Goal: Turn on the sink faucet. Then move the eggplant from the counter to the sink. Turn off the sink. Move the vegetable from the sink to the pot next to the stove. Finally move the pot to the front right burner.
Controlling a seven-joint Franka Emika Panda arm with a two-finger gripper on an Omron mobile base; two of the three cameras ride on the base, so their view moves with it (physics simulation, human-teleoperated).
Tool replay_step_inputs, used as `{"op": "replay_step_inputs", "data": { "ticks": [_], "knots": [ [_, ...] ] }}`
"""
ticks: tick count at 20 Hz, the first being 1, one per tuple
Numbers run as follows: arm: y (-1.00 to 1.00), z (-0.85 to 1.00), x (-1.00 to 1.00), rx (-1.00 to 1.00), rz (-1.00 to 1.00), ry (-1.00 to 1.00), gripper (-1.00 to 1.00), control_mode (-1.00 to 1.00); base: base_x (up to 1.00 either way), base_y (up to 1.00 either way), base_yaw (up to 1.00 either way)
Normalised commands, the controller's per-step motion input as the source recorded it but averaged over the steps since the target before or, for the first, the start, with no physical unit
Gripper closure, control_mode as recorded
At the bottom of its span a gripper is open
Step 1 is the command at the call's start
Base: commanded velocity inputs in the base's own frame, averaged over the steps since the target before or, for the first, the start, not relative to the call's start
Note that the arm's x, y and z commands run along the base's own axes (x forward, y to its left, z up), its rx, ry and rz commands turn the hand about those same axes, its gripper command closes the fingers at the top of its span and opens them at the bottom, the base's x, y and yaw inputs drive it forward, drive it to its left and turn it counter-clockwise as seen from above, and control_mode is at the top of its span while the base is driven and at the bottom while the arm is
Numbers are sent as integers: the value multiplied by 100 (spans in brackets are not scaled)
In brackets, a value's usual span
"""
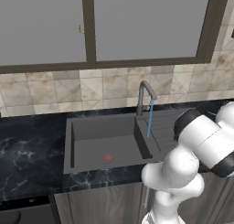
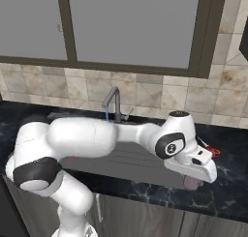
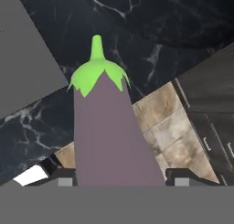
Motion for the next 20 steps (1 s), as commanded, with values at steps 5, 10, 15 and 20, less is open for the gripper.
{"op": "replay_step_inputs", "data": {
  "ticks": [5, 10, 15, 20],
  "knots": [
    [100, 30, -7, -2, 0, 0, 100, -100, 0, 0, 0],
    [100, 30, -2, -2, 0, 0, 100, -100, 0, 0, 0],
    [100, 18, 0, -3, 0, 0, 100, -100, 0, 0, 0],
    [100, 8, 0, -5, 2, 0, 100, -100, 0, 0, 0]
  ]
}}
